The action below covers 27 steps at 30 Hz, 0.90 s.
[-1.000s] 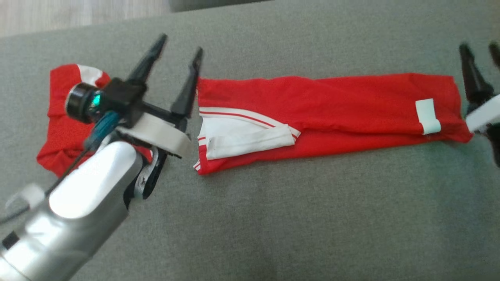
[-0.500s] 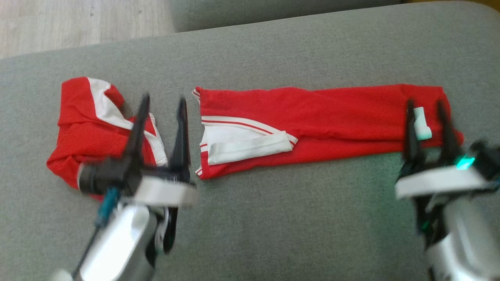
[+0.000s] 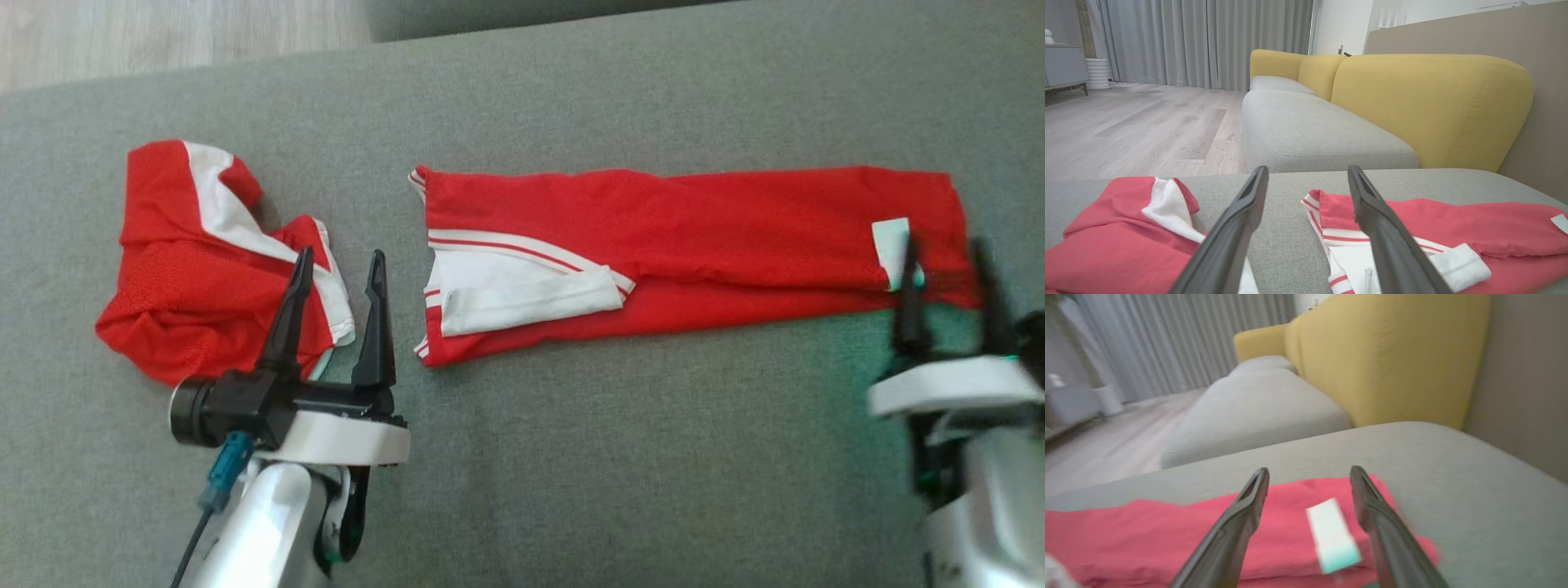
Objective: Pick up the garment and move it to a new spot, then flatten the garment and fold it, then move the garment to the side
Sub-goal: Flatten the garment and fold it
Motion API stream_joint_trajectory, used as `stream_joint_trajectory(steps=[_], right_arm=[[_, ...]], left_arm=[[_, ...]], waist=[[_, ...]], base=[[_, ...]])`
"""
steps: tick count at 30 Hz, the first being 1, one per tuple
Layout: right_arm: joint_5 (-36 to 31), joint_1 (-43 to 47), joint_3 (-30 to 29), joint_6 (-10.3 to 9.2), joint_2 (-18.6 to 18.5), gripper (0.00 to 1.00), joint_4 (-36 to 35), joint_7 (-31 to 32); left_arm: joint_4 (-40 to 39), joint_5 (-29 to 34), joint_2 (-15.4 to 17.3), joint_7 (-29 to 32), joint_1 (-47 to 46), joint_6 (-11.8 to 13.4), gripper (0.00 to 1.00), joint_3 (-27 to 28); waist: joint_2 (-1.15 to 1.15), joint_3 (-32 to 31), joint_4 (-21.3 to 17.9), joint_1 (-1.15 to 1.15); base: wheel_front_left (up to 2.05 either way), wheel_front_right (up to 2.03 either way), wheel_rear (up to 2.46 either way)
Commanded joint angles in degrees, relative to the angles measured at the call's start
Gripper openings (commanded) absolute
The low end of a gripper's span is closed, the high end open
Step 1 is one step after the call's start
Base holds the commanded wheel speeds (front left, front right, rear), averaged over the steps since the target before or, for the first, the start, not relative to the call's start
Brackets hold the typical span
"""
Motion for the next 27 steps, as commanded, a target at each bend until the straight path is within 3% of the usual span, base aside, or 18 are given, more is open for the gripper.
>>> stream_joint_trajectory(steps=[1, 4, 8, 15, 22, 23, 24, 25, 27], right_arm=[[-3.0, -3.6, -1.7, -0.04, 0.3, 1.00, 0.0, 0.6], [-6.5, -7.9, -10.3, -0.04, 1.0, 1.00, 4.7, 3.3], [-9.0, -13.4, -17.4, -0.04, 1.3, 1.00, 11.3, 8.2], [-7.4, -19.4, -21.3, -0.04, 1.3, 1.00, 20.2, 12.7], [-3.6, -21.8, -20.0, -0.04, 1.3, 1.00, 27.0, 15.5], [-2.8, -22.0, -19.5, -0.04, 1.3, 0.79, 27.5, 15.7], [-2.3, -22.2, -18.9, -0.04, 1.3, 0.24, 27.7, 15.7], [-2.0, -22.2, -18.4, -0.04, 1.3, 0.00, 27.6, 15.4], [-2.4, -21.9, -18.4, -0.04, 1.3, 0.00, 26.7, 14.8]], left_arm=[[-1.6, 1.0, -0.4, -0.3, -2.4, -0.6, 1.00, 2.6], [-0.9, 2.4, -1.5, -0.3, -2.8, -2.0, 1.00, 3.2], [-0.4, 3.8, -2.4, -0.3, -3.5, -3.4, 1.00, 4.2], [0.2, 5.4, -3.3, -0.3, -5.2, -5.1, 1.00, 5.2], [0.7, 6.6, -4.0, -0.3, -6.2, -6.1, 1.00, 7.0], [0.7, 6.7, -4.0, -0.3, -6.3, -6.2, 1.00, 7.2], [0.8, 6.8, -4.1, -0.3, -6.4, -6.3, 1.00, 7.5], [0.8, 7.0, -4.1, -0.3, -6.4, -6.4, 1.00, 7.8], [0.8, 7.3, -4.2, -0.3, -6.2, -6.5, 1.00, 8.3]], waist=[[0.00, 1.0, 0.2, 0.00], [0.00, 2.4, 0.4, 0.00], [0.00, 4.8, 0.6, 0.00], [0.00, 7.8, 0.8, 0.00], [0.00, 8.7, 0.4, 0.00], [0.00, 8.7, 0.3, 0.00], [0.00, 8.6, 0.1, 0.00], [0.00, 8.6, -0.1, 0.00], [0.00, 8.2, -0.5, 0.00]], base=[[0.00, 0.00, 0.00], [0.00, 0.00, 0.00], [0.00, 0.00, 0.00], [0.00, 0.00, 0.00], [0.00, 0.00, 0.00], [0.00, 0.00, 0.00], [0.00, 0.00, 0.00], [0.00, 0.00, 0.00], [0.00, 0.00, 0.00]])
